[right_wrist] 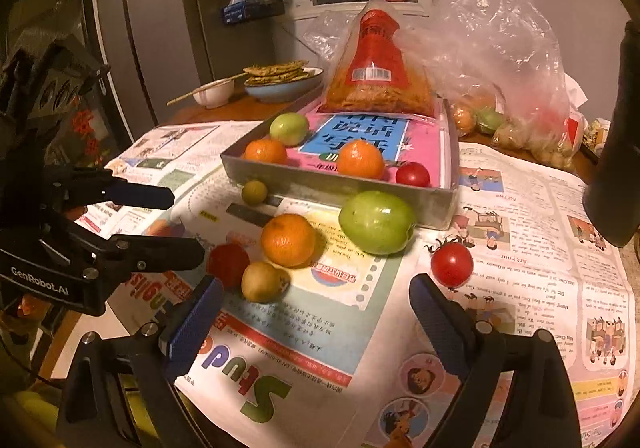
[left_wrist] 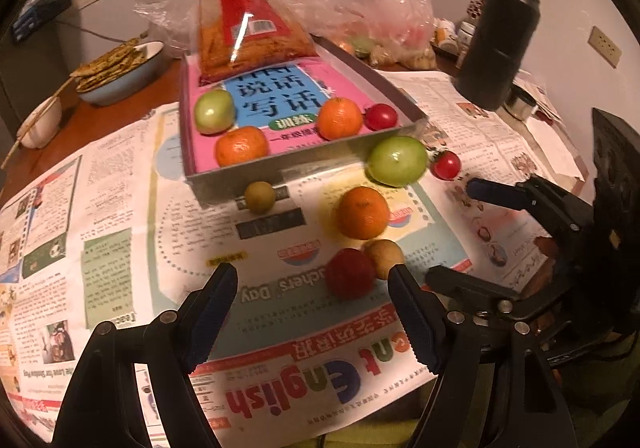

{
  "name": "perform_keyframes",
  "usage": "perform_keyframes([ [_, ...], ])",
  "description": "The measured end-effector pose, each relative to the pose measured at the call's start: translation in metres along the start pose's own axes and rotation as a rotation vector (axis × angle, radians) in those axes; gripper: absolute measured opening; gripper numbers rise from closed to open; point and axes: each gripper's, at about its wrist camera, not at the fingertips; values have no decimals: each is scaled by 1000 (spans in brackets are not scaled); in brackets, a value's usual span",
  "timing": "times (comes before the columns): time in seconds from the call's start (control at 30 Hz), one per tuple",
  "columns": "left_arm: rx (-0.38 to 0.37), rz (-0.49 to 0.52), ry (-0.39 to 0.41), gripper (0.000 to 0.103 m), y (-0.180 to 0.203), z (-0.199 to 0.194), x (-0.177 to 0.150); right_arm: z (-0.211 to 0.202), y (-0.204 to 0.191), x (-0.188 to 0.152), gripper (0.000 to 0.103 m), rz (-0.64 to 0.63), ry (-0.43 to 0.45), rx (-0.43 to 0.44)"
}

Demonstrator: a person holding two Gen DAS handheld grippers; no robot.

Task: Organize fruits
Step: 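Grasp the red tomato with the left tool while the right tool grasps a small brown kiwi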

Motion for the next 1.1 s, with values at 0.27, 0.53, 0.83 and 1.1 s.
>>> perform_keyframes([
  [0.27, -68, 15, -53, 55, 5, 14, -2, 10, -6, -6, 85, -34, -22, 0],
  [0.53, -101, 20, -83, 46, 6, 26, 1, 24, -16, -10, 65, -63, -41, 20],
  [0.83, -127, 14, -97, 40, -4, 36, 7, 33, -22, -7, 54, -93, -29, 24],
  [1.1, -144, 2, -110, 32, -9, 43, 10, 40, -27, -3, 33, -123, -13, 37],
])
Point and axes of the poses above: each gripper's, at about its wrist camera, not at the fingertips, and z roughly the way its jaws point, y to its right, x to its top
